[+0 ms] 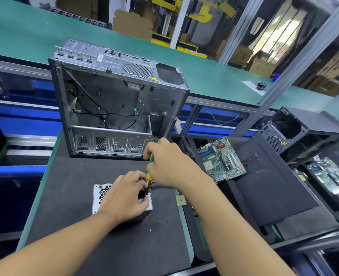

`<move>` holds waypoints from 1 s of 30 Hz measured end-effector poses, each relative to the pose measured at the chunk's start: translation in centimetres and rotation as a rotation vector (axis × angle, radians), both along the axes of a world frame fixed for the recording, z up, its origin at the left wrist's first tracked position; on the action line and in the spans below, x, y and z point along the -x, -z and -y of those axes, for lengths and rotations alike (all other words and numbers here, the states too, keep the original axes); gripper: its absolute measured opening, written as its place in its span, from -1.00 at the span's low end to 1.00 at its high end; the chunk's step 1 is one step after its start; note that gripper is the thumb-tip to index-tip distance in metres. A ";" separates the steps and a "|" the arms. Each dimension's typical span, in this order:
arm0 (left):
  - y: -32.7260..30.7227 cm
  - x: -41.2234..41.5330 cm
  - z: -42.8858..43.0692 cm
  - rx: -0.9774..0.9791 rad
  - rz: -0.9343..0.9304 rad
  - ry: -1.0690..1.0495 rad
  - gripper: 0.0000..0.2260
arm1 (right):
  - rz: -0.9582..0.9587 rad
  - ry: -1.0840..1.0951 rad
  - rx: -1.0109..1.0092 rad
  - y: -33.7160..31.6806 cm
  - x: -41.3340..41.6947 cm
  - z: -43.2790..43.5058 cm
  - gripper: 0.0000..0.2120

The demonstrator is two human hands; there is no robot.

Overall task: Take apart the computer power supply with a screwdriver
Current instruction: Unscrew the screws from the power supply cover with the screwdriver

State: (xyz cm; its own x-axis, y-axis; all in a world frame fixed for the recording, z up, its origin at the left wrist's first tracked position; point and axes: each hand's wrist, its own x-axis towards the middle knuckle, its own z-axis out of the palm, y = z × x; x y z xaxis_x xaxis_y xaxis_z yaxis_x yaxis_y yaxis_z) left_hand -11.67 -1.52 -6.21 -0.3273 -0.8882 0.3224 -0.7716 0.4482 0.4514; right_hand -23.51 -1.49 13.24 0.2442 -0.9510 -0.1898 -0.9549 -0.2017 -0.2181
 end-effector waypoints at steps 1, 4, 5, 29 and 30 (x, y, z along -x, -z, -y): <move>0.0 0.0 0.0 0.002 -0.003 0.001 -0.91 | -0.020 0.008 0.028 0.0 0.0 0.0 -0.84; -0.1 0.0 -0.1 -0.020 0.003 0.008 -0.89 | -0.109 0.043 0.114 -0.2 -0.1 0.0 -0.69; -0.1 0.0 -0.1 -0.028 0.006 0.007 -0.89 | -0.104 0.048 0.117 -0.1 -0.1 0.0 -0.68; -1.1 0.4 -1.0 0.090 -0.015 -0.059 -0.95 | 0.133 0.100 0.243 -0.7 1.0 -0.8 -0.88; -1.2 0.4 -1.0 0.055 -0.020 -0.056 -0.95 | 0.135 0.103 0.244 -0.7 1.0 -0.9 -0.88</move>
State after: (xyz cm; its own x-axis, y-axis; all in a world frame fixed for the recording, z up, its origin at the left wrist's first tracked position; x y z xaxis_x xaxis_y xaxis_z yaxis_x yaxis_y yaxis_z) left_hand -12.02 -0.51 -5.04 -0.2707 -0.8857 0.3771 -0.7870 0.4292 0.4431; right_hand -24.55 -0.56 13.98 0.1510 -0.9856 0.0755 -0.9388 -0.1670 -0.3014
